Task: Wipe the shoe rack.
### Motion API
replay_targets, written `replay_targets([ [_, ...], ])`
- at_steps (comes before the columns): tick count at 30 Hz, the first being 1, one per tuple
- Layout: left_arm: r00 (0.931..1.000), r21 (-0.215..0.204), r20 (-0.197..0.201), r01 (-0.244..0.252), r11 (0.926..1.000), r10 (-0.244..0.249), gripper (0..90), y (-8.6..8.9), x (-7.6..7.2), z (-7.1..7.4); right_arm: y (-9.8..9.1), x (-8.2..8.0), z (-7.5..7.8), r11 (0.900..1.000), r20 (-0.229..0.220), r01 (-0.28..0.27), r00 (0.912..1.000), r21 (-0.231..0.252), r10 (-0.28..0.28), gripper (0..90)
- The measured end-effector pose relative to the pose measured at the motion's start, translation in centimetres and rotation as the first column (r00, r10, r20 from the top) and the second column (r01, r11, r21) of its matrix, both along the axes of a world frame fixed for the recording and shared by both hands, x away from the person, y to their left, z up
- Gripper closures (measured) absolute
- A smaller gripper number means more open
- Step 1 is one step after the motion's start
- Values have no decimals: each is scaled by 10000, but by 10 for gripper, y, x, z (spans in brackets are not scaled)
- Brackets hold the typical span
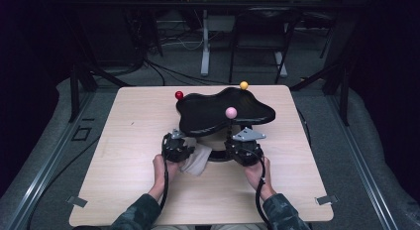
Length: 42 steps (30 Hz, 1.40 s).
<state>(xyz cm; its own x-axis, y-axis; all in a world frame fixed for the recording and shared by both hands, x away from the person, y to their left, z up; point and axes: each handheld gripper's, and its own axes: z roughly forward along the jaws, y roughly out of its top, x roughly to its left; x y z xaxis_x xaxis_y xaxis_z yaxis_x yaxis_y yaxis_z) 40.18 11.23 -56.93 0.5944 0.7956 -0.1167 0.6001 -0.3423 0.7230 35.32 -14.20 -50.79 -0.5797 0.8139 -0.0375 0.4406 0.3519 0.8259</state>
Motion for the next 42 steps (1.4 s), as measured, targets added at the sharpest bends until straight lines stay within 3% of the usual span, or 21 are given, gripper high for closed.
replay_targets([
  [3,10000,6,15,-17,10000,17,821,0,0,0,3,1,0,10000,57,-36,10000,-3,36,728],
  [4,10000,40,48,3,10000,-3,821,1,0,0,2,0,1,10000,127,-18,9999,-63,18,676],
  [6,10000,24,58,-76,10000,76,822,3,1,-1,-2,-1,6,9997,212,-109,9997,211,105,653],
  [10,10000,8,64,-76,10000,76,822,3,0,-1,-5,-2,10,9989,399,-264,9989,386,248,749],
  [13,10000,-49,77,-11,10000,11,822,1,-2,-2,1,-2,10,9997,461,-218,9987,88,214,748],
  [17,9998,-11,173,96,10000,-95,822,-3,-6,-2,4,-2,9,9993,540,-245,9983,281,229,750],
  [29,9971,31,409,641,9979,-642,822,-22,-17,3,10,-3,8,9998,694,-105,9975,154,94,750],
  [31,9971,-53,500,582,9983,-579,822,-26,-19,3,11,-4,8,9998,699,-87,9975,198,73,750],
  [32,9948,-30,564,855,9963,-852,822,-28,-19,4,11,-4,8,9998,701,-69,9975,200,55,751],
  [34,9952,-498,489,866,9950,-842,822,-36,-23,3,12,-5,8,9999,730,46,9973,132,-55,751],
  [36,9940,-297,544,966,9949,-949,822,-38,-25,3,12,-5,8,10000,678,-12,9977,70,8,755],
  [39,9944,-375,445,971,9946,-954,822,-39,-25,2,11,-6,8,9999,670,-26,9978,131,17,821],
  [40,9951,-419,393,927,9948,-910,822,-37,-23,0,10,-7,8,9999,728,-149,9972,-56,152,881],
  [42,9954,-437,394,888,9951,-871,822,-33,-21,-1,11,-6,6,9999,821,-16,9966,-154,29,871],
])
